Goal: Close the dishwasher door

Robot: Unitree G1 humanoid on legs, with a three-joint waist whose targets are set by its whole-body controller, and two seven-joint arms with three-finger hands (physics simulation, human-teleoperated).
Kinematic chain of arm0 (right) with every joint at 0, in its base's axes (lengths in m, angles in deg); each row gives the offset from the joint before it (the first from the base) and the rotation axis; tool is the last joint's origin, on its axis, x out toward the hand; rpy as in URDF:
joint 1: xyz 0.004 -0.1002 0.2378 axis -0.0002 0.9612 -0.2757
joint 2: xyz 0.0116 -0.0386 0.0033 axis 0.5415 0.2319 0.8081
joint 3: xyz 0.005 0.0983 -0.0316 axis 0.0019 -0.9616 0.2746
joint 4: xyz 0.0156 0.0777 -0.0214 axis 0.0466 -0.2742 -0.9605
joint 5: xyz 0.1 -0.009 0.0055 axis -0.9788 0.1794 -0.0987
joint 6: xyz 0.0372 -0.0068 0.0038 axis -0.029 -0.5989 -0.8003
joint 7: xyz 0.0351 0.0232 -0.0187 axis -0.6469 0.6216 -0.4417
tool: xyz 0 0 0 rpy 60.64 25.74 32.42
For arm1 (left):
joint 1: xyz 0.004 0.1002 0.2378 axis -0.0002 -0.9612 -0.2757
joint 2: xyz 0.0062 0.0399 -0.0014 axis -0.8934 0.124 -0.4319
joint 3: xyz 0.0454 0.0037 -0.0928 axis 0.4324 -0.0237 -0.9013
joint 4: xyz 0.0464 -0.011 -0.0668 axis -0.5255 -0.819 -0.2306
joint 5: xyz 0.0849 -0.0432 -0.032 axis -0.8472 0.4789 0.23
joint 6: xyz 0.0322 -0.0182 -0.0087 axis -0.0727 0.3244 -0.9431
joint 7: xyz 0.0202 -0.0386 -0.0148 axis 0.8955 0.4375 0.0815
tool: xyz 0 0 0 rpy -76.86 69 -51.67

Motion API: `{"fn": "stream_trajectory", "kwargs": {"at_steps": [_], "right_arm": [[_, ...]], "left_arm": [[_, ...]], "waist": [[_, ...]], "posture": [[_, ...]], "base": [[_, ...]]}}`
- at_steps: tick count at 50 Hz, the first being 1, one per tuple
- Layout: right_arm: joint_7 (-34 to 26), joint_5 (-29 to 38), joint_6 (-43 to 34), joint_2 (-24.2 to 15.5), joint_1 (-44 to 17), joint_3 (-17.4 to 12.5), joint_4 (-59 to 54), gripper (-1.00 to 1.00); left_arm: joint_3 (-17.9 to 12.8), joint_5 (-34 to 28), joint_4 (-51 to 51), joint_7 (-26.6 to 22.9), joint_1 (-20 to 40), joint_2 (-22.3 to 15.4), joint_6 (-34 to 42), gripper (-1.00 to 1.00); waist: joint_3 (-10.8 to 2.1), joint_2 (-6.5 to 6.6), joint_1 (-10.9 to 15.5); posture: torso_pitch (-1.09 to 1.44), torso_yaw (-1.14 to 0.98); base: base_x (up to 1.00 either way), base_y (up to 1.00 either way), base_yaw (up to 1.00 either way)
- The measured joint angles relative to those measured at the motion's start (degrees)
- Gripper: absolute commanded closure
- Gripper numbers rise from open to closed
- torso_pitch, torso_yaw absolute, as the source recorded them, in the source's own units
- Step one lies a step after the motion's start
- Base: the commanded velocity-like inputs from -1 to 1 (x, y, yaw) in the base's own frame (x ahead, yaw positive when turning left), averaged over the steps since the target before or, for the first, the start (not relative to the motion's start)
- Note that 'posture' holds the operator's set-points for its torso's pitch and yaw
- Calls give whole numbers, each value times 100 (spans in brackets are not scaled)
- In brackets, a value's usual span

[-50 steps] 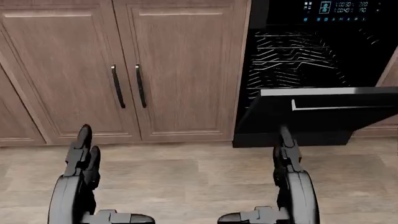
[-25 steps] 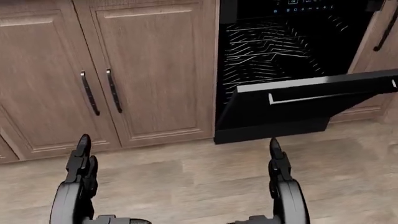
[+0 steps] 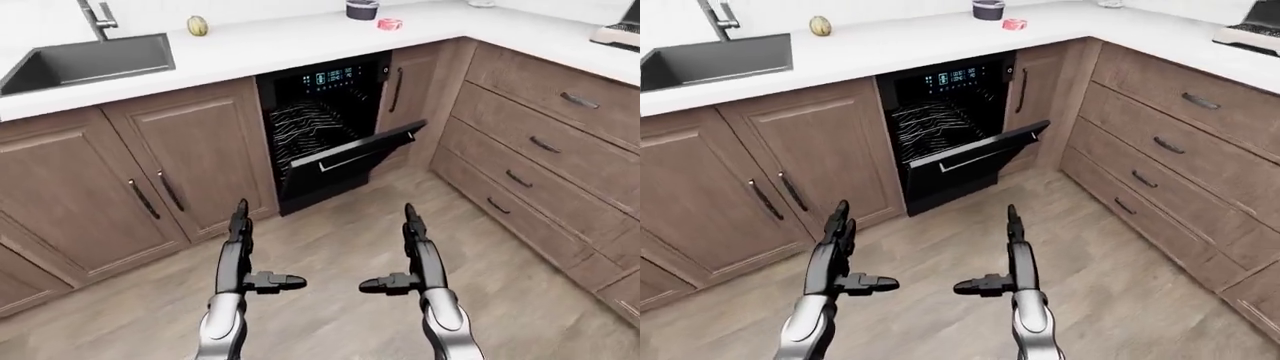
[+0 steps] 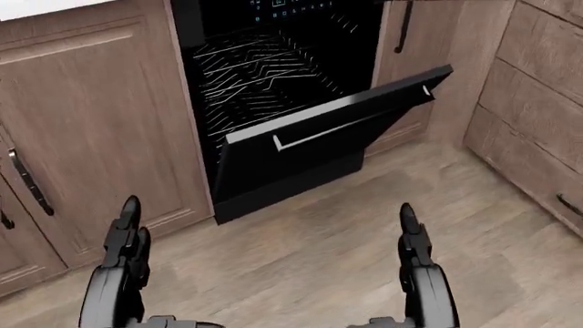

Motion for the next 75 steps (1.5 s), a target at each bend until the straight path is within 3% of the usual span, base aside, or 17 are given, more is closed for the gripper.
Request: {"fn": "stream_trajectory", "kwargs": {"at_steps": [3, 9, 11, 15, 17, 24, 26, 31, 36, 40, 45, 55, 60, 66, 69, 73, 75], "right_arm": [[23, -5, -43, -15, 49, -66, -101, -100], [-4, -20, 7, 5, 19, -6, -37, -100], [-9, -14, 11, 16, 19, 21, 13, -100], [-54, -14, -24, 87, 67, 165, -65, -100], [-71, -14, -67, 81, 88, 158, -31, -100], [-46, -4, -68, 65, 73, 107, 190, -100], [-48, -4, -57, 64, 77, 113, 208, -100], [1, 12, -162, -9, 167, -47, 157, -100], [-5, 4, -127, 11, 129, 7, 170, -100], [-21, 2, -115, 22, 91, 38, 137, -100], [-79, -17, -135, 83, 111, 166, 46, -100], [-48, -29, -23, 49, 39, 82, 79, -100], [-8, -21, -117, -8, 131, -53, 24, -100], [-28, -17, -131, 16, 131, 32, 165, -100], [-42, -15, -125, 19, 114, 45, 209, -100], [-84, -15, -167, 81, 151, 172, 141, -100], [-96, -13, -194, 77, 163, 164, 168, -100]], "left_arm": [[73, -19, -80, -42, -24, 12, 3, -100], [-29, -28, -51, -23, 38, -28, -53, -100], [-62, -16, 11, -7, 31, -37, -64, -100], [-162, -25, -14, 34, -37, -85, -44, -100], [-146, -32, -8, 42, -48, -80, -17, -100], [-93, -40, -1, 14, -11, -68, -33, -100], [-97, -41, 17, 14, 15, -73, -50, -100], [73, -47, -71, -46, -16, 8, -45, -100], [-12, -48, -50, -35, 14, -21, -75, -100], [-39, -39, -20, -16, 23, -32, -112, -100], [-152, -44, -149, 30, -22, -81, -89, -100], [-100, -38, -57, 12, 34, -66, -104, -100], [54, -42, -94, -47, -4, -1, -58, -100], [-34, -42, 20, -23, 2, -27, -55, -100], [-38, -39, 67, -14, -10, -31, -60, -100], [-156, -38, -7, 21, -50, -80, -8, -100], [-164, -34, 17, 33, -40, -83, 15, -100]], "waist": [[-18, 24, -102], [106, 467, 49], [41, 713, 109], [0, 669, 188], [-36, 567, 176], [-46, 6, 186], [-113, -228, 124], [-121, -58, -89], [47, 326, 12], [25, 718, 95], [-26, 625, 179], [-113, -198, 120], [-105, -15, -64], [61, 401, 45], [12, 731, 110], [-6, 681, 184], [-44, 574, 173]], "posture": [[0, 0], [0, 0], [0, 0], [0, 0], [0, 0], [0, 0], [0, 0], [0, 0], [0, 0], [0, 0], [0, 0], [0, 0], [0, 0], [0, 0], [0, 0], [0, 0], [0, 0]], "base": [[0, 0, -66], [0, 0, -66], [0, 0, -66], [0, 0, -66], [0, 0, -66], [0, 0, -66], [0, 0, -65], [0, 0, -66], [0, 0, -66], [0, 0, -66], [0, 0, -66], [0, 0, -66], [0, 0, -66], [0, 0, -65], [0, 0, -66], [0, 0, -66], [0, 0, -66]]}}
